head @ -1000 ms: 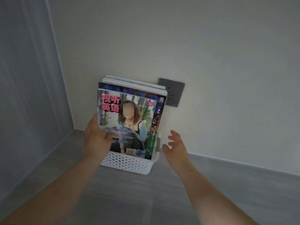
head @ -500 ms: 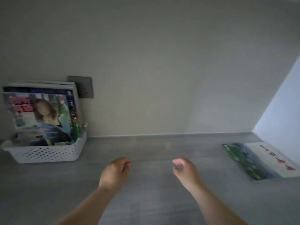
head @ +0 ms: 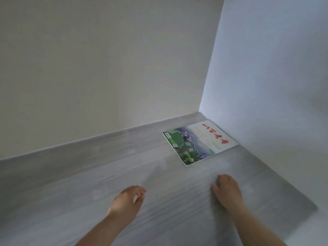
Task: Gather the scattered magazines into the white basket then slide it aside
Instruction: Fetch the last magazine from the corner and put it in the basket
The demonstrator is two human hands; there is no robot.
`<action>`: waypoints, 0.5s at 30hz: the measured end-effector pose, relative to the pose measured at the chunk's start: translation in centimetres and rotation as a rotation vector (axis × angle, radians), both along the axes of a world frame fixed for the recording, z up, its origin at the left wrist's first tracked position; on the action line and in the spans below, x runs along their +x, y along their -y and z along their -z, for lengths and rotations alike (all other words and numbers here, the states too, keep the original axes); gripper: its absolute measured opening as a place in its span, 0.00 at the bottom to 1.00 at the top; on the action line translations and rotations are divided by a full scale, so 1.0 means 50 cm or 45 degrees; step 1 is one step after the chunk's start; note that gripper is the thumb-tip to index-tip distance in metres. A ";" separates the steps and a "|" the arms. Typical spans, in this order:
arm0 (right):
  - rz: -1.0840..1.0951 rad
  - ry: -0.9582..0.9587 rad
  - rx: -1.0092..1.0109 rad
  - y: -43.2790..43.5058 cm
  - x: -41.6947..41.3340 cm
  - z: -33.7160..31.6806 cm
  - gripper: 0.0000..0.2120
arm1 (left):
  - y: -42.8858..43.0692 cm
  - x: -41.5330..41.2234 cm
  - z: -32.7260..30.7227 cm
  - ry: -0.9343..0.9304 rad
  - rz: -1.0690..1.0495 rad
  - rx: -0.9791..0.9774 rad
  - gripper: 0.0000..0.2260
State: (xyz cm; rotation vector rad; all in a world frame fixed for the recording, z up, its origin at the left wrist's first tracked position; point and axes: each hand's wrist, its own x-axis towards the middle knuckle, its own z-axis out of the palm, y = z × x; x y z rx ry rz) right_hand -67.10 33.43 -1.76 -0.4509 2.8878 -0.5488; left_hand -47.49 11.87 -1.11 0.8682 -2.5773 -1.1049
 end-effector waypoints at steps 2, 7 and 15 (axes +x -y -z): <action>-0.030 -0.066 0.067 0.005 -0.015 0.018 0.22 | 0.003 -0.029 0.006 0.035 0.033 -0.057 0.07; -0.046 -0.153 0.108 0.021 -0.039 0.057 0.25 | 0.030 -0.138 0.014 0.061 0.075 -0.143 0.08; -0.038 -0.143 0.095 0.024 -0.049 0.087 0.26 | 0.074 -0.449 0.028 0.115 0.134 -0.296 0.13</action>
